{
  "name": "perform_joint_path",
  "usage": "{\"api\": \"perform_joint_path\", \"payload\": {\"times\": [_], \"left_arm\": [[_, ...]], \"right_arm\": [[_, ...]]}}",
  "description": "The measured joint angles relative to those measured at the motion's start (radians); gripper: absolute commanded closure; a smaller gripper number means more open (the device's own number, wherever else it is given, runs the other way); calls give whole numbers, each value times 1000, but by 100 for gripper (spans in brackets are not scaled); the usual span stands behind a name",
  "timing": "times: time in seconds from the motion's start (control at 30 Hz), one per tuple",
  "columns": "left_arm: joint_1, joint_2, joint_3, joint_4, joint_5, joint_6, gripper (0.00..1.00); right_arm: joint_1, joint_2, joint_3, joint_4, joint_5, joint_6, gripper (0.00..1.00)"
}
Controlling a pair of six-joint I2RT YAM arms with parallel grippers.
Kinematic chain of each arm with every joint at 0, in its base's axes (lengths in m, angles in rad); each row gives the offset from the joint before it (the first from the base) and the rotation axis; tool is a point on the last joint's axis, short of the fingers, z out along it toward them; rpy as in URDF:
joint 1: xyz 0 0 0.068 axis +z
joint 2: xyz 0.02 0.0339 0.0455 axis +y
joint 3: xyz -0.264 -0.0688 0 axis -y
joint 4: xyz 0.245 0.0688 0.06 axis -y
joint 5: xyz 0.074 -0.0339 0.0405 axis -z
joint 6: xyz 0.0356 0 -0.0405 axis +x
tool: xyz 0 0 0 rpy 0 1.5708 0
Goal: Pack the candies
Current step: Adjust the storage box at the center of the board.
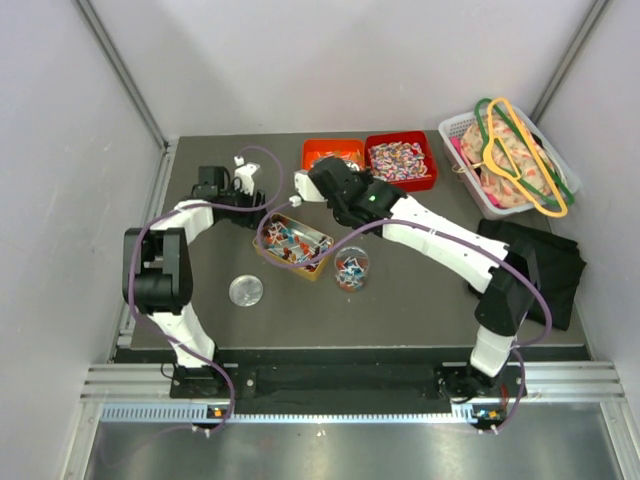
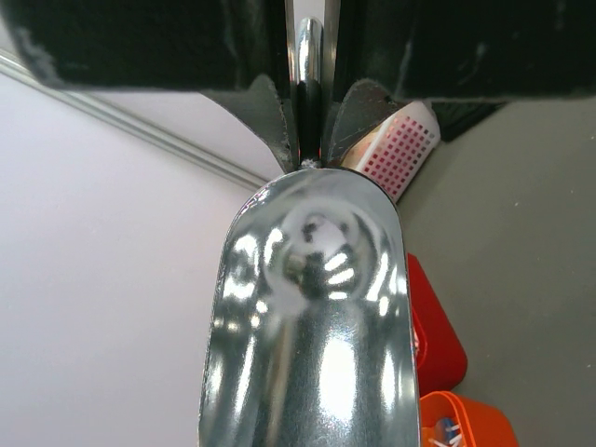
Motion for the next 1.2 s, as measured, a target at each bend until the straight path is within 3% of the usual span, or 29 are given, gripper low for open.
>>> {"api": "perform_joint_path", "payload": {"times": [0.3,0.47,1.2], "left_arm": [[-51,0,0,-14,-83,27,47],[-51,0,0,-14,-105,31,56],[-97,47,0,-23,-108,42,74]], "right_arm": [[-14,-34,-1,-17,-16,19,100],[-14,-40,-1,-27,-19,27,100],[-14,-49,-11,-34,-45,63,100]]}}
